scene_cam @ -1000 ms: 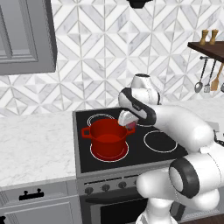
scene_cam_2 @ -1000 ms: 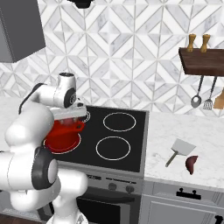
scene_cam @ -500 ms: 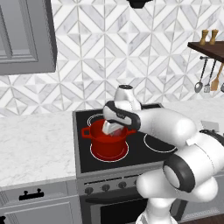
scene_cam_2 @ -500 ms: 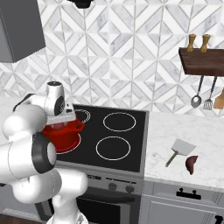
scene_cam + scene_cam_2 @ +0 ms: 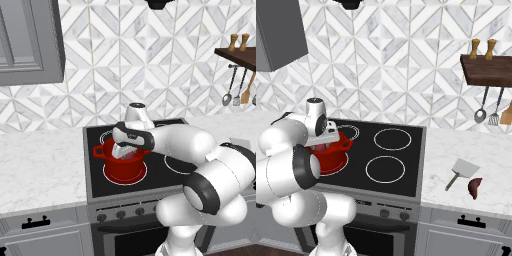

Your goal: Put the potato and tomato in the pot. Retrieve the spatula and lightly stir the vegetables in the pot.

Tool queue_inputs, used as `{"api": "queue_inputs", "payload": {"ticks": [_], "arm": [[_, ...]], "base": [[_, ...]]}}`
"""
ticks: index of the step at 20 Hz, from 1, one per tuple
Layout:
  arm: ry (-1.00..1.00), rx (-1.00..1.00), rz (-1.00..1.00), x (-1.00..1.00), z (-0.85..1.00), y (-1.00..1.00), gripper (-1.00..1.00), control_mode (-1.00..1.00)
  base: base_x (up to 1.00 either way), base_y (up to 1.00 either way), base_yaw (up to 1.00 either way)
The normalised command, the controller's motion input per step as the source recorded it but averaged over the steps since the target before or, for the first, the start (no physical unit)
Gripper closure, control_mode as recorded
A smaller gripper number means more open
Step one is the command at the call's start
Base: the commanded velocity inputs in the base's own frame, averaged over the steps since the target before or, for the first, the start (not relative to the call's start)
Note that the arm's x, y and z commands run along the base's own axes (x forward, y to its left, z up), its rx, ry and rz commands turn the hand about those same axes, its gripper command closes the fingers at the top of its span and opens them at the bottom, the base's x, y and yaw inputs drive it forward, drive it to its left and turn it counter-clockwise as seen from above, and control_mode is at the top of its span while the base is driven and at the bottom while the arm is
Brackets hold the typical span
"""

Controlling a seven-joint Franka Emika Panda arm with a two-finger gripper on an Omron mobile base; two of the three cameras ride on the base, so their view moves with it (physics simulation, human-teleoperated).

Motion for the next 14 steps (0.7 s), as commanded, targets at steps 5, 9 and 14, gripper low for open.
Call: {"api": "queue_inputs", "payload": {"ticks": [5,9,14], "arm": [[0.0,0.0,0.0,0.0,0.0,0.0,-1.0,-1.0],[0.0,0.0,0.0,0.0,0.06,0.0,-1.0,-1.0],[0.0,0.0,-0.06,0.0,0.42,0.0,-1.0,-1.0]], "base": [[0.0,0.0,0.0],[0.0,0.0,0.0],[0.0,0.0,0.0]]}}
